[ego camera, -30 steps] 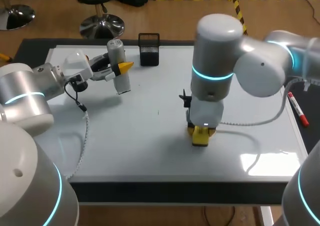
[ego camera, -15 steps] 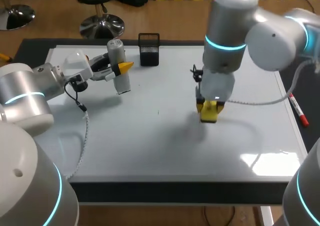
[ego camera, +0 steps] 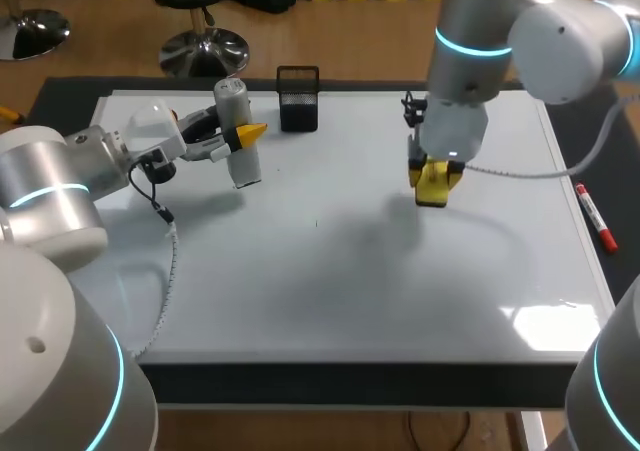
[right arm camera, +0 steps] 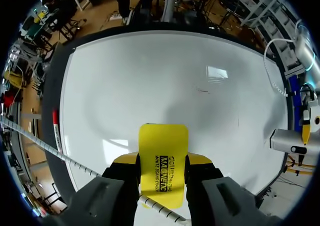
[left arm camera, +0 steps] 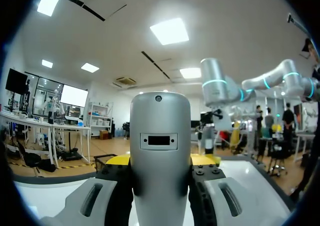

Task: Pick up the inspection probe, press it on each red-marked spot on the whiteboard one by one, put down the probe, pick up the eraser, and wipe off all the red marks.

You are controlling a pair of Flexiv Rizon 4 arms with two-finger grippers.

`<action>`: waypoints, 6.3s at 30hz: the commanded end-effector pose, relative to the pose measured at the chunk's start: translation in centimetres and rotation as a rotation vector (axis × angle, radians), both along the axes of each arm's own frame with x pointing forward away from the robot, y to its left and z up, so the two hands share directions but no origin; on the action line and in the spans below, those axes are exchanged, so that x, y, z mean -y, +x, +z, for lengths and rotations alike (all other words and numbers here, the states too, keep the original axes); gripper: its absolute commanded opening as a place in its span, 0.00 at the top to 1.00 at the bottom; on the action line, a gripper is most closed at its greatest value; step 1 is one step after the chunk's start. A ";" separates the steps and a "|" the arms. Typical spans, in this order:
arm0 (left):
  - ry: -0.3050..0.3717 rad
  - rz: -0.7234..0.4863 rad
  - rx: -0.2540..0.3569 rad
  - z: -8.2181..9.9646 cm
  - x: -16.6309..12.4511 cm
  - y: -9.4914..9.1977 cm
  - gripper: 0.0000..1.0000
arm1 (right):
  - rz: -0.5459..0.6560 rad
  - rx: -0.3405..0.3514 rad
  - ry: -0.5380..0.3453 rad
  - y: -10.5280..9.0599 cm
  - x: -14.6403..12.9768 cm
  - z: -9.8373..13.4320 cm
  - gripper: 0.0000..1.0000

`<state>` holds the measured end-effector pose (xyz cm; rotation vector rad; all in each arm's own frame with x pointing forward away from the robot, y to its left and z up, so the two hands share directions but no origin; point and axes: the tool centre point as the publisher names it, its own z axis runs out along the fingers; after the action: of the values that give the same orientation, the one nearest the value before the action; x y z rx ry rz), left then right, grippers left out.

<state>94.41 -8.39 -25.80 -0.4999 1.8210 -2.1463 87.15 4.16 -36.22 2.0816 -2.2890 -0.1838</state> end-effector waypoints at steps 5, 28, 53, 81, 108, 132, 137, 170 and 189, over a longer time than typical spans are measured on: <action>-0.001 0.004 0.002 0.0 0.1 0.0 1.00 | 0.017 -0.030 -0.021 4.2 -0.3 0.4 1.00; -0.001 0.004 0.002 0.0 0.1 0.0 1.00 | 0.062 -0.057 -0.018 12.5 -4.5 -1.0 1.00; -0.001 0.004 0.002 0.0 0.1 0.0 1.00 | 0.102 -0.098 -0.003 19.6 -6.1 -4.3 1.00; -0.001 0.004 0.002 0.0 0.1 0.0 1.00 | 0.081 -0.147 0.009 22.0 -6.0 -6.8 1.00; -0.001 0.004 0.002 0.0 0.1 0.0 1.00 | -0.201 -0.030 0.105 20.8 -1.7 -1.0 0.00; -0.001 0.004 0.002 0.0 0.1 0.0 1.00 | -0.619 0.090 0.469 18.2 7.3 10.1 0.00; -0.001 0.004 0.002 0.0 0.1 0.0 1.00 | -0.683 0.104 0.534 16.9 9.5 11.2 0.00; -0.001 0.004 0.002 0.0 0.1 0.0 1.00 | -0.751 0.157 0.613 13.9 13.3 12.0 0.00; 0.033 -0.052 0.023 0.9 0.8 2.1 1.00 | -0.751 0.157 0.613 13.9 13.3 12.0 0.00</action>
<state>94.91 -8.82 -25.34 -0.4451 1.8449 -2.1281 101.05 -9.10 -24.23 1.2703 -3.3250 -0.8643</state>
